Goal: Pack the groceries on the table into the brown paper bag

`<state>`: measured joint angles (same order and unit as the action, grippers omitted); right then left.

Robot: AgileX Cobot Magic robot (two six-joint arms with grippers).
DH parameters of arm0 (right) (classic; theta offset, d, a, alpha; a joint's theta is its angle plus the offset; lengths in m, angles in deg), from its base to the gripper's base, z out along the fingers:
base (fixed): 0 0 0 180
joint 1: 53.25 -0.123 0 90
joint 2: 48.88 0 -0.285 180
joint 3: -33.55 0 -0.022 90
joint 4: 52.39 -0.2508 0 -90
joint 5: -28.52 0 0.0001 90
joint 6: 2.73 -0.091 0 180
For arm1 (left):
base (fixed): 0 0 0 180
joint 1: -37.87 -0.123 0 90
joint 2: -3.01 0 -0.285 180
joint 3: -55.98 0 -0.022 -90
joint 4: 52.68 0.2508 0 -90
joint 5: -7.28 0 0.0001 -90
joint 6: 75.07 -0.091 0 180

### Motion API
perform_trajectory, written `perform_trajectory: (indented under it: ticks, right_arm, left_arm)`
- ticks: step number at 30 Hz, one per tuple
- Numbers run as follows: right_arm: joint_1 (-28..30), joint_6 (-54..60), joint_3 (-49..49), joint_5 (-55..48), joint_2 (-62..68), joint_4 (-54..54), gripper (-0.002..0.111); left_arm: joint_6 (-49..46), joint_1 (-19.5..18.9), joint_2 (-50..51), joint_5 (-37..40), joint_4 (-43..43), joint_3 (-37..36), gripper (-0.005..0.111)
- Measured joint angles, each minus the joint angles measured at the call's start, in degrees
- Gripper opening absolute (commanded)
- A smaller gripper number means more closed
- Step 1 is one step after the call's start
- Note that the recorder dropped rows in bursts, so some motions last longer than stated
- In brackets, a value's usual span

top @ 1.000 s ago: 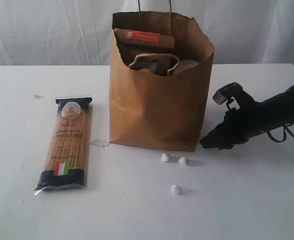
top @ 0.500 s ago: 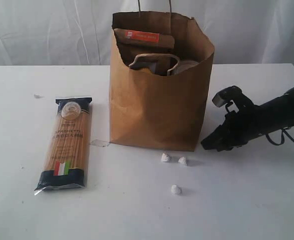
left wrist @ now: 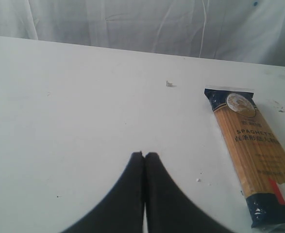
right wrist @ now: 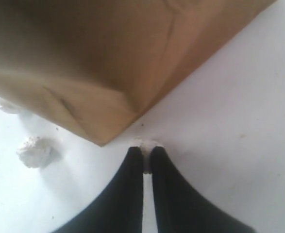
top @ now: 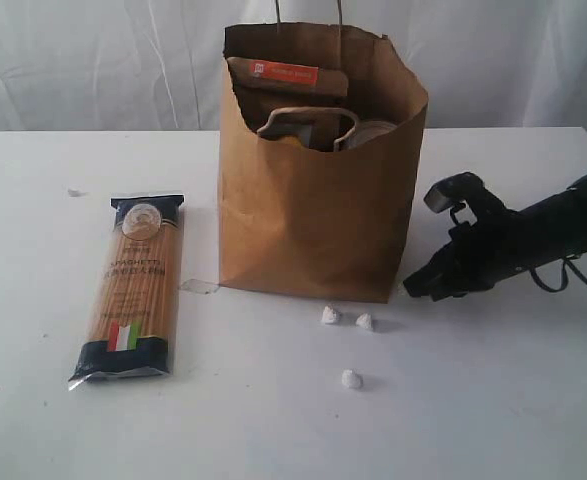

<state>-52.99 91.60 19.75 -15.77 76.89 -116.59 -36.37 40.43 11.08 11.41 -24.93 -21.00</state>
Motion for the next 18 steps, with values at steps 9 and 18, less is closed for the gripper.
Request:
perform_trajectory:
  ticks: [9,18]
  right_arm:
    - [0.1,-12.3,0.0,0.3,-2.4,6.1,0.000]
    - [0.1,-19.0,0.0,3.9,-11.2,7.6,0.000]
  left_arm:
    - [0.0,0.0,0.0,0.0,0.0,0.0,0.000]
    - [0.0,0.0,0.0,0.0,0.0,0.0,0.000]
